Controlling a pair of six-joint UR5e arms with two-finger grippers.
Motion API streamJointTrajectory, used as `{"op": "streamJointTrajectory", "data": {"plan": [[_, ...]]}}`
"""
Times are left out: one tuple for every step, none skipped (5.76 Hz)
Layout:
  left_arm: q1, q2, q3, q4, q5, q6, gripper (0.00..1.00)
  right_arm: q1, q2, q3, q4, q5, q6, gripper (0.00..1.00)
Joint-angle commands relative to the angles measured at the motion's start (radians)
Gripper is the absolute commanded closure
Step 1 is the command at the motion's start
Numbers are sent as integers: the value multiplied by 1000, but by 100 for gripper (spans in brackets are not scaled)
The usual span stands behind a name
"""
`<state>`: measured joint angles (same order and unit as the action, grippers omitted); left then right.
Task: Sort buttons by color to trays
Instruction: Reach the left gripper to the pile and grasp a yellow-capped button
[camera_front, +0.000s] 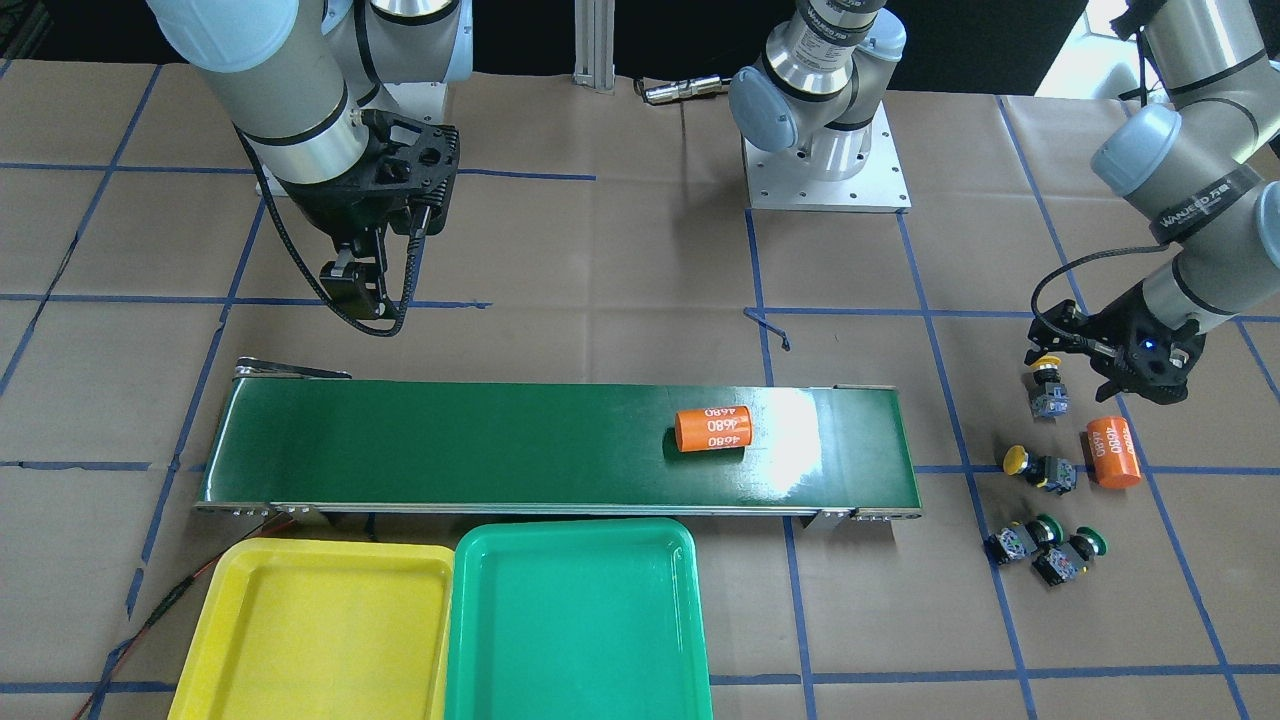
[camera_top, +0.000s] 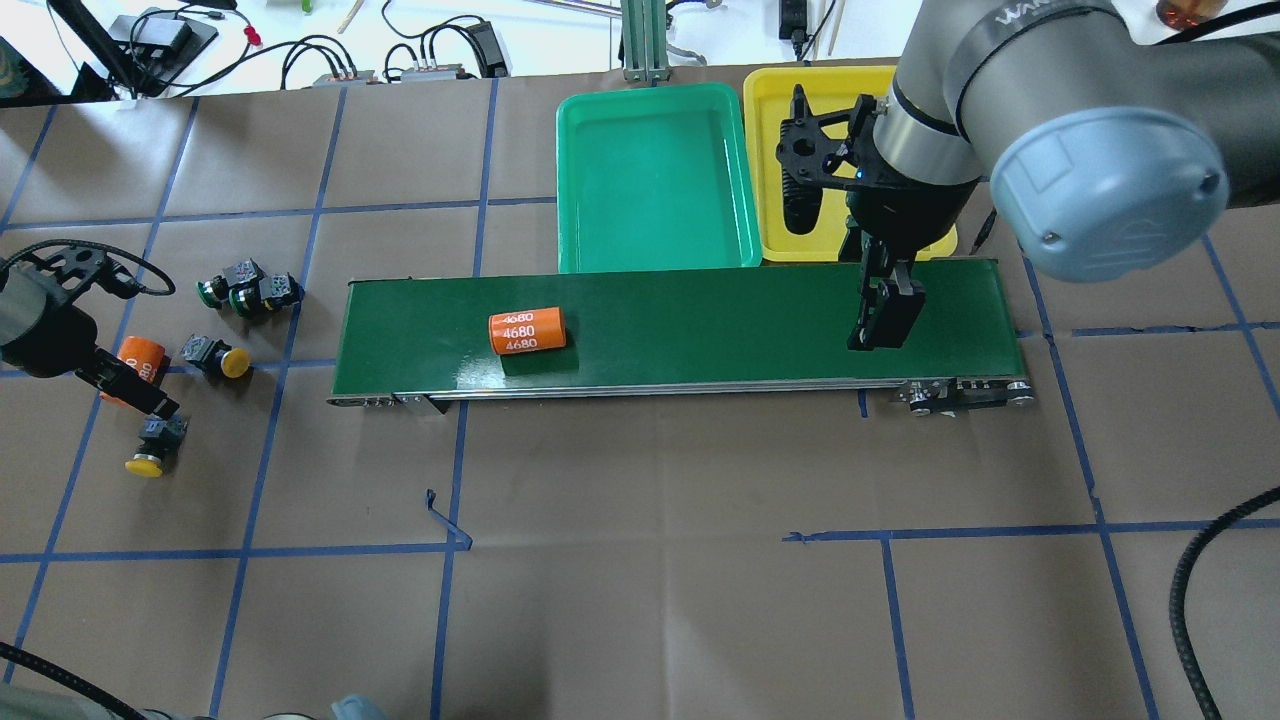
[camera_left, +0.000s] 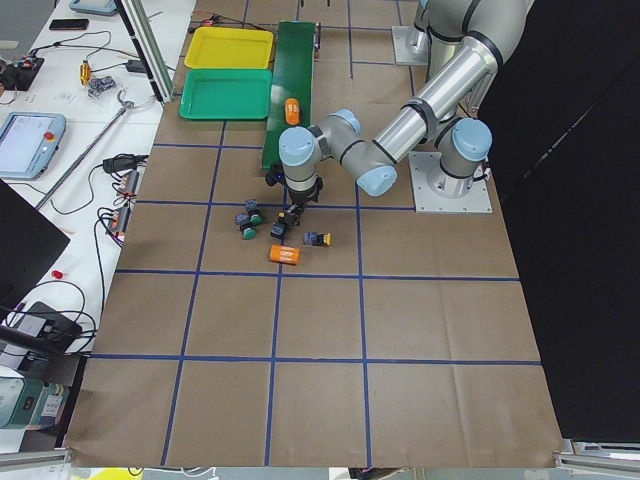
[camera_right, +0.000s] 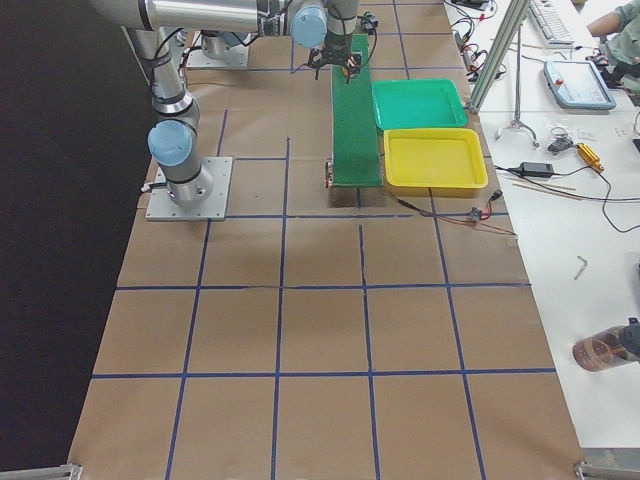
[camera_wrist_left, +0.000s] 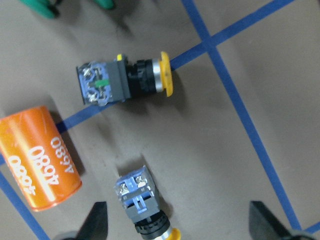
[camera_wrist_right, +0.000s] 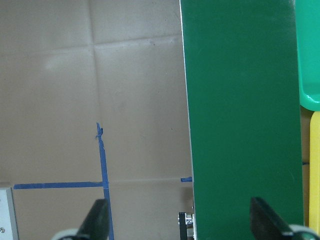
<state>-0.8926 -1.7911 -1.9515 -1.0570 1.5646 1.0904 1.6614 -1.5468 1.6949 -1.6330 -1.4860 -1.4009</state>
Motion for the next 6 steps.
{"op": "streamJointTrajectory", "data": {"plan": [[17, -34, -6, 31, 11, -291, 2, 0, -2, 9, -2, -2, -3, 0], [17, -63, -1, 32, 11, -331, 2, 0, -2, 8, -2, -2, -6, 0], [18, -98, 5, 61, 12, -331, 2, 0, -2, 8, -2, -4, -4, 0], [20, -134, 6, 75, 14, -331, 2, 0, -2, 8, -2, -4, -7, 0], [44, -155, 0, 75, 14, -325, 19, 0, -2, 9, -2, -4, -7, 0], [46, -149, -1, 77, 76, -317, 82, 0, -2, 9, -2, -4, -6, 0]]}}
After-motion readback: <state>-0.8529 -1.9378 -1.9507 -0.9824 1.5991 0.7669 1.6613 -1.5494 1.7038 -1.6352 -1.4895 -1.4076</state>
